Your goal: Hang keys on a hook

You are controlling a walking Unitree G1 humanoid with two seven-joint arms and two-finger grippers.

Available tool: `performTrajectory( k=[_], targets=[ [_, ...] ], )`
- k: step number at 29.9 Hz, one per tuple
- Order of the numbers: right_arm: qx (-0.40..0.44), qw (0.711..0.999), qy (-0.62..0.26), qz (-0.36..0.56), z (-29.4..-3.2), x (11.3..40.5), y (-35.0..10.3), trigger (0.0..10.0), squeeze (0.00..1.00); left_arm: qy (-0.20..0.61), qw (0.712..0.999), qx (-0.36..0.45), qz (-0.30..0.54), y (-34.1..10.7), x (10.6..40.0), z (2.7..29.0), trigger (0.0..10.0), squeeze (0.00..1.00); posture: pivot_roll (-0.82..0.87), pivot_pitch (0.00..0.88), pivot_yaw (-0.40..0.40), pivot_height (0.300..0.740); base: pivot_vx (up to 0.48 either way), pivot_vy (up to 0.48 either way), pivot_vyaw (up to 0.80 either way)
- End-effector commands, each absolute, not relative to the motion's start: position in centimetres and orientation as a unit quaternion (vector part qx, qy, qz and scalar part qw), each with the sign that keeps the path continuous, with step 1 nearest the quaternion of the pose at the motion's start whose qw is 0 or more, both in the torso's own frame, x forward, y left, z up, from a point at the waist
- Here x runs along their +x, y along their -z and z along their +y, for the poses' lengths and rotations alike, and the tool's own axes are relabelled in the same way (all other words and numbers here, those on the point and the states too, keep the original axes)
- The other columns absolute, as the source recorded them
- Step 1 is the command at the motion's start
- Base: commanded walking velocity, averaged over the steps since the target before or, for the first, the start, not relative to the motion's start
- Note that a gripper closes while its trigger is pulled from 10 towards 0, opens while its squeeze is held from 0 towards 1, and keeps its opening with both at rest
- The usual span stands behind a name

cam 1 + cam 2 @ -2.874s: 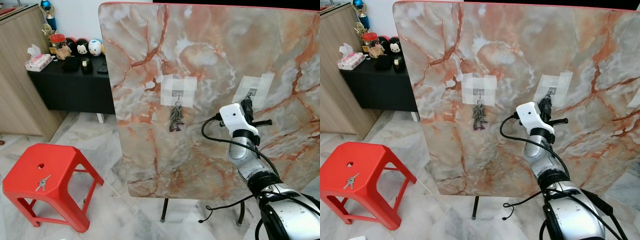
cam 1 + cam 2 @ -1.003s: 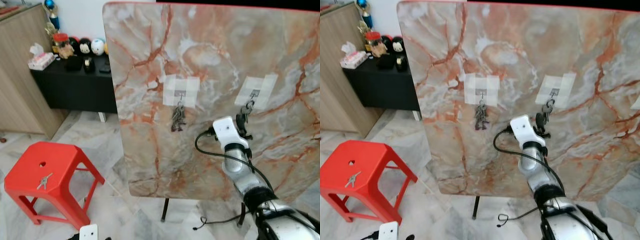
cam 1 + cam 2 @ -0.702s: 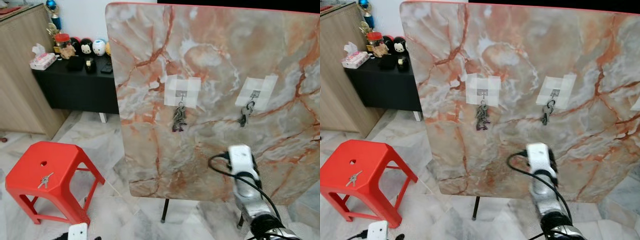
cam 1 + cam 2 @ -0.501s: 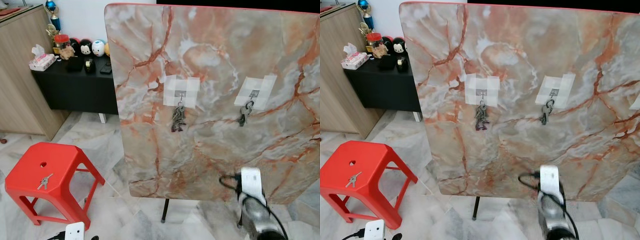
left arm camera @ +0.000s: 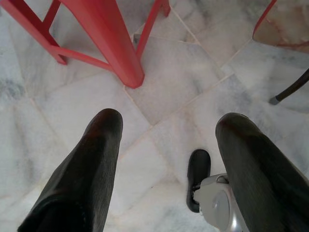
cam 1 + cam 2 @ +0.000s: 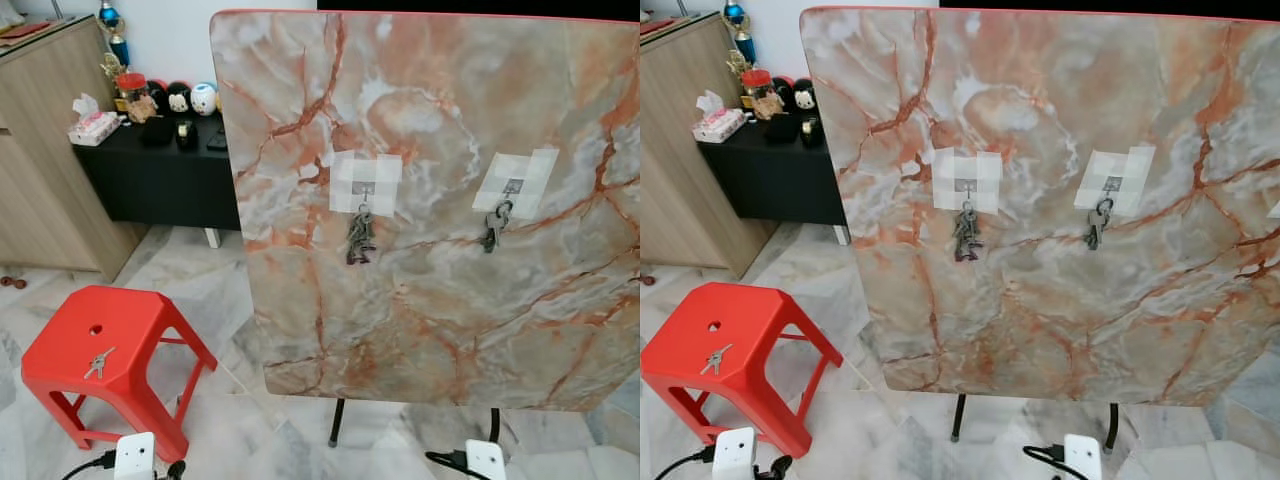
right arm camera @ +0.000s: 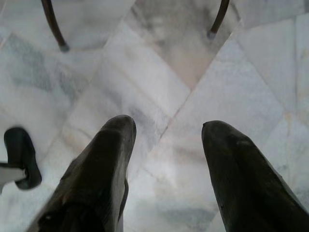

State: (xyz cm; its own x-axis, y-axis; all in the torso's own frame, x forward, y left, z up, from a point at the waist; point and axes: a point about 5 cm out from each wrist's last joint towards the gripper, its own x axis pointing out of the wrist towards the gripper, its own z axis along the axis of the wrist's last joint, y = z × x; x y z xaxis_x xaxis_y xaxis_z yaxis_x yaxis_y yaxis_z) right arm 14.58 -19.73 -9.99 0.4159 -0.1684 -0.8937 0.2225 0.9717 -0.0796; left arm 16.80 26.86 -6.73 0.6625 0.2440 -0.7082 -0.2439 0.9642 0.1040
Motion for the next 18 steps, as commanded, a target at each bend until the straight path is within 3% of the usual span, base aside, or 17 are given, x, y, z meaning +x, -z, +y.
performTrajectory(
  k=[1,14,18],
  targets=[
    [0.025,0.84,0.118,0.53,-20.1,14.3,10.0,10.0,0.0,-0.136,0.904,-0.005,0.405,7.2,15.7,27.1,10.0,0.0,0.13,0.0,-0.01,0.74,0.0,0.0,0.0],
    [0.038,0.844,0.121,0.522,-20.3,14.7,9.8,10.0,0.0,-0.133,0.894,-0.008,0.427,8.0,15.1,25.8,10.0,0.0,0.16,0.0,-0.03,0.74,0.0,0.0,0.0],
    [0.039,0.842,0.117,0.525,-20.1,14.7,9.9,10.0,0.0,-0.133,0.892,-0.009,0.431,8.1,15.0,25.6,10.0,0.0,0.16,0.0,-0.027,0.74,0.0,0.334,0.0]
  ],
)
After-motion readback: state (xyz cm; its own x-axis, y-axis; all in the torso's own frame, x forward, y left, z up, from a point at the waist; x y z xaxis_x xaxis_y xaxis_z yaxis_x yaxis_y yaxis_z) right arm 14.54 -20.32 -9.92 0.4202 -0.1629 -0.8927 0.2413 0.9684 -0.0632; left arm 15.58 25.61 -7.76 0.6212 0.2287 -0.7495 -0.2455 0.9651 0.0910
